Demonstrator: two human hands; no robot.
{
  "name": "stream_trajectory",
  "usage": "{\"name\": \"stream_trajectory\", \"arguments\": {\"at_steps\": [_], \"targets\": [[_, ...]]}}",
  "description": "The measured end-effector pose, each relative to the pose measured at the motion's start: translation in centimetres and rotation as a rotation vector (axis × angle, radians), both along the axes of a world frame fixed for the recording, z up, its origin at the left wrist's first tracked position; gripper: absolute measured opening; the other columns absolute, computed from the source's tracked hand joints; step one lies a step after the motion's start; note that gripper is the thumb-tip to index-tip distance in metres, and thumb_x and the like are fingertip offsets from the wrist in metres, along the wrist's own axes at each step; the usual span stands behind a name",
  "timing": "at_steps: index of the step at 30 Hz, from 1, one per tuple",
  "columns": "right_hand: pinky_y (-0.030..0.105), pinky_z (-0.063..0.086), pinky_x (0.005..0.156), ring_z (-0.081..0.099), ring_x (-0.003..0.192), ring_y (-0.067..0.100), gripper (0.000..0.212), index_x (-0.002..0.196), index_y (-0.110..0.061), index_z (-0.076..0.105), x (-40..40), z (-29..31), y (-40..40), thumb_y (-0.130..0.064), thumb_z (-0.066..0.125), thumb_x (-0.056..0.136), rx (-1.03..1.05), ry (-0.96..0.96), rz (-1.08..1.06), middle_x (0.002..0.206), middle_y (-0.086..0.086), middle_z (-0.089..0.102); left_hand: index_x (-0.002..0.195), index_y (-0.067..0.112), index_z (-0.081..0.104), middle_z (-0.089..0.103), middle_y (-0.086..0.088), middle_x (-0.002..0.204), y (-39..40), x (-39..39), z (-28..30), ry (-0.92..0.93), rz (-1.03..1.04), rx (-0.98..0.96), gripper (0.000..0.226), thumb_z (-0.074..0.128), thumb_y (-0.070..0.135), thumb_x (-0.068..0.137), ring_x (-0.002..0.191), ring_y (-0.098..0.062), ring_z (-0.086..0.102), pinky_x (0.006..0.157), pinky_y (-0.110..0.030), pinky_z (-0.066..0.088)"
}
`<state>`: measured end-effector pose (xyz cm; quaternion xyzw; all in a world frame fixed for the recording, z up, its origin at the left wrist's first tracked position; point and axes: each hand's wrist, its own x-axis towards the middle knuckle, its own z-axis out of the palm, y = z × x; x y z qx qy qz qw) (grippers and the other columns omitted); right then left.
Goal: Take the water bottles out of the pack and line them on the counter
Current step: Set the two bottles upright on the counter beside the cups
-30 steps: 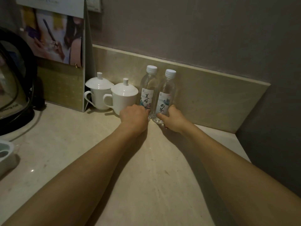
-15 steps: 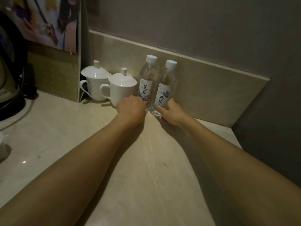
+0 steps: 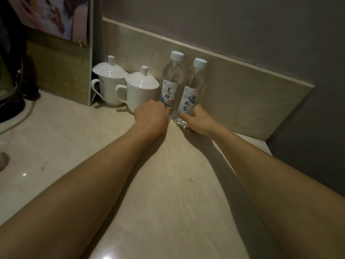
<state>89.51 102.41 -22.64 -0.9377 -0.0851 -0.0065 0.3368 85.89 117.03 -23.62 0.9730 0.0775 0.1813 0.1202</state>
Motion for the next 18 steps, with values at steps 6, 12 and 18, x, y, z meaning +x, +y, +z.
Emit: {"name": "stream_trajectory", "arguments": {"at_steps": [6, 12, 18], "targets": [[0.038, 0.054, 0.084, 0.064, 0.102, 0.028, 0.058, 0.123, 0.001, 0.043, -0.6, -0.2, 0.7, -0.035, 0.069, 0.086, 0.080, -0.001, -0.070, 0.116, 0.012, 0.063, 0.108, 0.010, 0.067, 0.066, -0.013, 0.105, 0.1, -0.1, 0.0, 0.011, 0.008, -0.044, 0.045, 0.040, 0.045, 0.101, 0.097, -0.031, 0.064, 0.073, -0.036, 0.046], [0.048, 0.058, 0.080, 0.066, 0.097, 0.030, 0.089, 0.116, -0.005, 0.053, -0.6, -1.3, 0.5, -0.068, 0.064, 0.055, 0.163, -0.009, -0.087, 0.109, 0.013, 0.066, 0.109, 0.014, 0.068, 0.067, -0.011, 0.103, 0.6, -0.8, 0.3, 0.041, -0.017, -0.128, 0.048, 0.049, 0.055, 0.093, 0.095, -0.030, 0.064, 0.078, -0.037, 0.053], [0.043, 0.059, 0.065, 0.068, 0.091, 0.036, 0.081, 0.115, -0.004, 0.051, -1.2, -0.6, -0.4, -0.059, 0.070, 0.058, 0.197, 0.046, -0.049, 0.107, 0.018, 0.065, 0.100, 0.014, 0.064, 0.061, -0.005, 0.091, 0.5, -2.3, 2.2, 0.083, -0.034, -0.143, 0.039, 0.056, 0.051, 0.090, 0.086, -0.026, 0.062, 0.074, -0.035, 0.054]]}}
